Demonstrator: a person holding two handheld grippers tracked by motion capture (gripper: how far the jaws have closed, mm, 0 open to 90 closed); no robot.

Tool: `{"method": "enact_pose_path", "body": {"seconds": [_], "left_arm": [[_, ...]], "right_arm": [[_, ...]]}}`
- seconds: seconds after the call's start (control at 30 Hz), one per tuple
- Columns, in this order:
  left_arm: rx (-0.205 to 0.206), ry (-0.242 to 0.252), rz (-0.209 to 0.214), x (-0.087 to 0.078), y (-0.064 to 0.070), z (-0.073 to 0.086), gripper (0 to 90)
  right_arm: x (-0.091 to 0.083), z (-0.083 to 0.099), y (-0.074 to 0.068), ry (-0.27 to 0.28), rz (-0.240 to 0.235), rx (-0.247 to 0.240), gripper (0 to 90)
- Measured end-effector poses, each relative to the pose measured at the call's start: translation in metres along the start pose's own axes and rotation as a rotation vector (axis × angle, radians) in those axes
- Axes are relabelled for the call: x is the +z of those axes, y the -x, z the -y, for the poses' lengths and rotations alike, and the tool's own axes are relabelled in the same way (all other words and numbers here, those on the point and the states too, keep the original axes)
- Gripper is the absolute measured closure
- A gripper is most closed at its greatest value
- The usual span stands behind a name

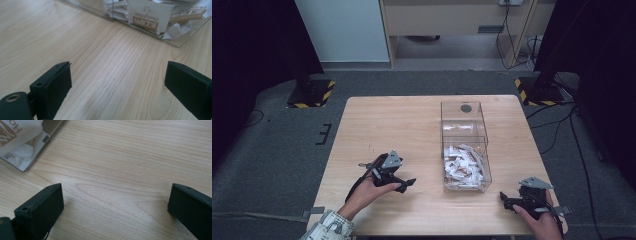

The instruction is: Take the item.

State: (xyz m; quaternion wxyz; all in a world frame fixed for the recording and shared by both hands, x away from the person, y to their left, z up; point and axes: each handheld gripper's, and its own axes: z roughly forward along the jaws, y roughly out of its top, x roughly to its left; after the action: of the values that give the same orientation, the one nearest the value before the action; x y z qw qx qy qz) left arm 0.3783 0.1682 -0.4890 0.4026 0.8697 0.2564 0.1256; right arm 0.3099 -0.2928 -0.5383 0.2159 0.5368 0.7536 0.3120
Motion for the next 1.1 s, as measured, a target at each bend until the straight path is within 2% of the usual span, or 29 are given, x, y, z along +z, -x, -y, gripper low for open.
{"method": "enact_pose_path", "body": {"seconds": [0.23,0.43,0.57,0.67,0.8,0.9,1.0,1.1], "left_arm": [[0.016,0.009,0.020,-0.002,0.002,-0.013,7.4],[0.057,0.033,0.031,-0.006,-0.001,-0.033,7.8],[0.038,0.047,0.028,-0.009,-0.006,-0.038,8.6],[0.049,0.046,0.019,-0.012,-0.008,-0.045,8.7],[0.031,0.072,0.020,-0.016,-0.008,-0.056,8.7],[0.042,0.076,0.023,-0.018,-0.007,-0.062,9.7],[0.056,0.096,0.031,-0.020,-0.002,-0.076,10.4],[0.059,0.094,0.036,-0.021,-0.001,-0.081,11.2]], "right_arm": [[0.000,0.000,0.000,0.001,0.000,0.001,0.8],[0.000,0.000,0.000,0.001,-0.001,0.000,0.8],[0.000,0.000,0.000,0.001,0.000,0.001,0.8],[0.000,0.000,0.000,0.001,0.000,0.001,0.9],[0.000,0.000,0.000,0.001,0.000,0.001,0.9],[0.000,0.000,0.000,0.001,-0.001,0.001,0.8],[0.000,0.000,0.000,0.001,-0.001,0.002,0.8],[0.000,0.000,0.000,0.001,0.000,0.001,0.9]]}}
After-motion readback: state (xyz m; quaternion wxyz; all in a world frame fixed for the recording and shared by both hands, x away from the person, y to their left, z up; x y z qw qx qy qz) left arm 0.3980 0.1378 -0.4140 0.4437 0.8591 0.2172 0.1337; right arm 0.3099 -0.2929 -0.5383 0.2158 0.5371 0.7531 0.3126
